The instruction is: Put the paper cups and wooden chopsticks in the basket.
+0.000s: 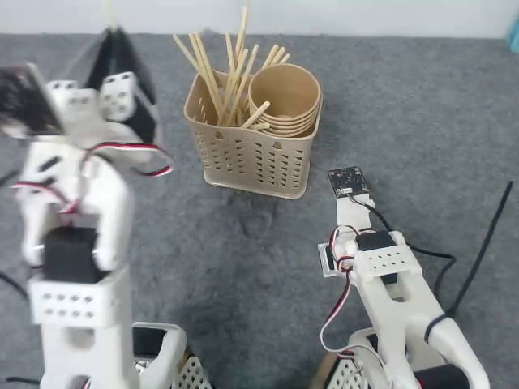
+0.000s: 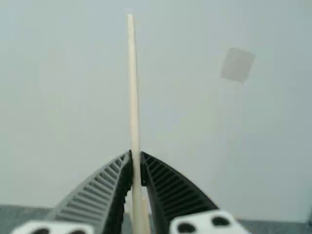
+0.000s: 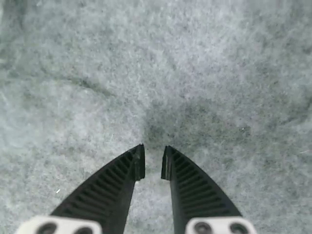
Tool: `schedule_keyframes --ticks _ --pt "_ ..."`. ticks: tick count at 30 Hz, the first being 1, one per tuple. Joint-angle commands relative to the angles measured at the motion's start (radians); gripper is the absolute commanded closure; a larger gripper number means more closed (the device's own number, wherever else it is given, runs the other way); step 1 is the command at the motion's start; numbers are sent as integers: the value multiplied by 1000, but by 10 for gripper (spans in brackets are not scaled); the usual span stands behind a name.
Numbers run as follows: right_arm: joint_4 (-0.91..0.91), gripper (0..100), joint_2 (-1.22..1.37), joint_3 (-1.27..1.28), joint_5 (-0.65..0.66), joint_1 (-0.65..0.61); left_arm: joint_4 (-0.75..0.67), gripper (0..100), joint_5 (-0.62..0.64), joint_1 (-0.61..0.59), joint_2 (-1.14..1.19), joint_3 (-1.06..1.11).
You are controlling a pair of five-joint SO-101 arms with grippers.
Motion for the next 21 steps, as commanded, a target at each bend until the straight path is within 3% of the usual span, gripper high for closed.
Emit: schedule_keyframes --ticks 1,7,11,21 --pt "-8 930 -19 -6 12 10 -477 988 -12 84 -32 263" --pt "-8 930 -19 -6 14 10 -807 988 -14 160 18 501" --pt "-7 930 -19 -6 14 8 -1002 988 -14 150 160 503" --pt "-7 930 -19 -6 14 8 -1267 988 -14 77 459 446"
